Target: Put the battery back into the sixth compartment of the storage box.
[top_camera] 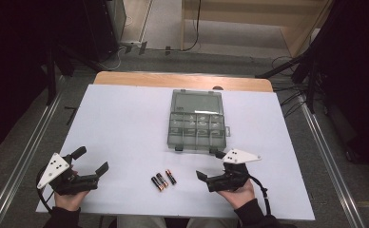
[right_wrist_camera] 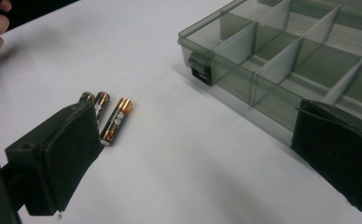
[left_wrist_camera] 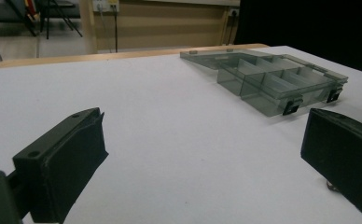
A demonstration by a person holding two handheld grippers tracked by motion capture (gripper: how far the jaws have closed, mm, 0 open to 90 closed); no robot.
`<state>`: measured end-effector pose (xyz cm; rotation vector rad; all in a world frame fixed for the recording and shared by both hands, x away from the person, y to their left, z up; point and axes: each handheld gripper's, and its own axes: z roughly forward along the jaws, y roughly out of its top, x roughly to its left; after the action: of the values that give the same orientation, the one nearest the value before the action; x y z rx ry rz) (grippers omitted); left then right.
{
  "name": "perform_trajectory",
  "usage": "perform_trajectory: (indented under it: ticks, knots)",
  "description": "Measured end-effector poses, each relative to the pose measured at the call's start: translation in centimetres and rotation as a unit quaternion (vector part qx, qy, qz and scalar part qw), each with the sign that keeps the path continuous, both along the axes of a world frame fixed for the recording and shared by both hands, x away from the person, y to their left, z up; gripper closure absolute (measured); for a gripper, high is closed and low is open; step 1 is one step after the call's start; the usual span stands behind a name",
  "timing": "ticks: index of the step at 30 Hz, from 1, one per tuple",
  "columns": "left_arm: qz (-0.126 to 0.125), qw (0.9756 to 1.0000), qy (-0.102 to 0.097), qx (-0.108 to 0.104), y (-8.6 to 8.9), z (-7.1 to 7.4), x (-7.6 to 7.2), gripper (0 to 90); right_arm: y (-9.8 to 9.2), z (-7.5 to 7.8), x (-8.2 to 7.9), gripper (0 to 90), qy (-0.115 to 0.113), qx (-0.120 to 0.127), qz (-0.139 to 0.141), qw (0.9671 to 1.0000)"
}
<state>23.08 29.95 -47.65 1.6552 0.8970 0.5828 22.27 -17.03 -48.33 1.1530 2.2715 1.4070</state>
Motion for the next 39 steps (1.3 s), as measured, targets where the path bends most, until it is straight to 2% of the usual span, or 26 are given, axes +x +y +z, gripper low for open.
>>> perform_trajectory:
  ticks: [2, 10, 13, 20, 21, 28, 36, 37, 38, 39]
  knots:
    - [0.0, 1.0, 0.0, -0.001, 0.0, 0.0, 0.0, 0.0, 1.0, 0.0, 0.1, 1.6, 0.006, -0.013, 0.01, 0.9998]
    - [0.001, 1.0, 0.0, 0.0, -0.1, 0.0, 0.0, 0.0, 2.8, 0.2, 0.3, 1.3, 0.018, -0.029, 0.03, 0.999]
    - [-0.001, 1.0, 0.0, 0.002, -0.1, 0.0, 0.0, 0.0, 3.9, 0.2, 0.7, 1.3, 0.035, -0.048, 0.038, 0.9975]
    - [-0.005, 1.0, 0.0, 0.003, -0.2, 0.0, 0.0, 0.0, 5.8, -0.1, 1.2, 1.3, 0.057, -0.076, 0.054, 0.994]
    - [-0.005, 1.0, 0.001, 0.002, -0.2, 0.0, 0.0, 0.0, 6.5, -0.2, 1.3, 1.3, 0.06, -0.091, 0.058, 0.9924]
    - [-0.01, 0.9999, 0.001, 0.007, -0.4, 0.0, 0.0, 0.0, 8.4, -0.1, 1.7, 3.5, 0.066, -0.122, 0.066, 0.9881]
    - [-0.009, 0.9999, 0.0, 0.009, -0.5, 0.0, 0.0, 0.0, 10.5, 0.1, 2.4, 9.7, 0.087, -0.172, 0.066, 0.9791]
    - [-0.008, 0.9999, 0.0, 0.009, -0.5, 0.0, 0.0, 0.0, 10.9, 0.2, 2.6, 12.2, 0.102, -0.179, 0.069, 0.9761]
    - [-0.008, 0.9999, 0.0, 0.009, -0.5, 0.0, 0.0, 0.0, 10.9, 0.2, 2.6, 12.2, 0.102, -0.179, 0.069, 0.9761]
    - [-0.009, 0.9999, 0.0, 0.009, -0.5, 0.0, 0.0, 0.0, 11.2, 0.2, 2.8, 13.5, 0.11, -0.185, 0.067, 0.9743]
